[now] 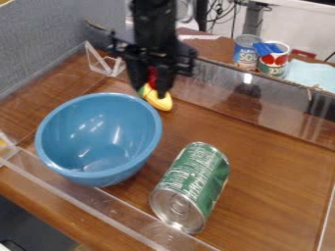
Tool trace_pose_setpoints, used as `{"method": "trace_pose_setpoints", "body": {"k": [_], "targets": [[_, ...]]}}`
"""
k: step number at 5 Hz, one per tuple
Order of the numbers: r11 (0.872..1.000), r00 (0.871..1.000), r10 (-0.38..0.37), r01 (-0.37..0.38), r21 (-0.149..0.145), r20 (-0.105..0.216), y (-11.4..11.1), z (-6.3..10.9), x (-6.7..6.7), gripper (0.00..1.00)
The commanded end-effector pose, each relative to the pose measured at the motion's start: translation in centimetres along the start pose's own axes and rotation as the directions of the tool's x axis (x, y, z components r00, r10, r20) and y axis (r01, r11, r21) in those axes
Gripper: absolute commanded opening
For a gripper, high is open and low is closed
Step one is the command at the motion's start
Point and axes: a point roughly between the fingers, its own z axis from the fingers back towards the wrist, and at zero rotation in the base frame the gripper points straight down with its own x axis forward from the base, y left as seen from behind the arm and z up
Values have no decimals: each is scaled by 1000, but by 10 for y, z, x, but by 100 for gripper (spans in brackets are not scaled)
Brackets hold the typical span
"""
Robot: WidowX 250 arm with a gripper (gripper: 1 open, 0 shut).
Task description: Put the strawberry into the blue bowl
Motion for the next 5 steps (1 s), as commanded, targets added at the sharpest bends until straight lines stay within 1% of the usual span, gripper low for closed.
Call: {"method": "trace_pose_setpoints", "body": {"k": [1, 4, 5], "targets": [[1000, 999, 2, -3, 30, 32, 18, 10, -11, 0], [997, 999, -10, 14, 77, -46, 26, -27, -27, 0], [996, 998, -13, 19, 92, -67, 26, -41, -30, 0]]}}
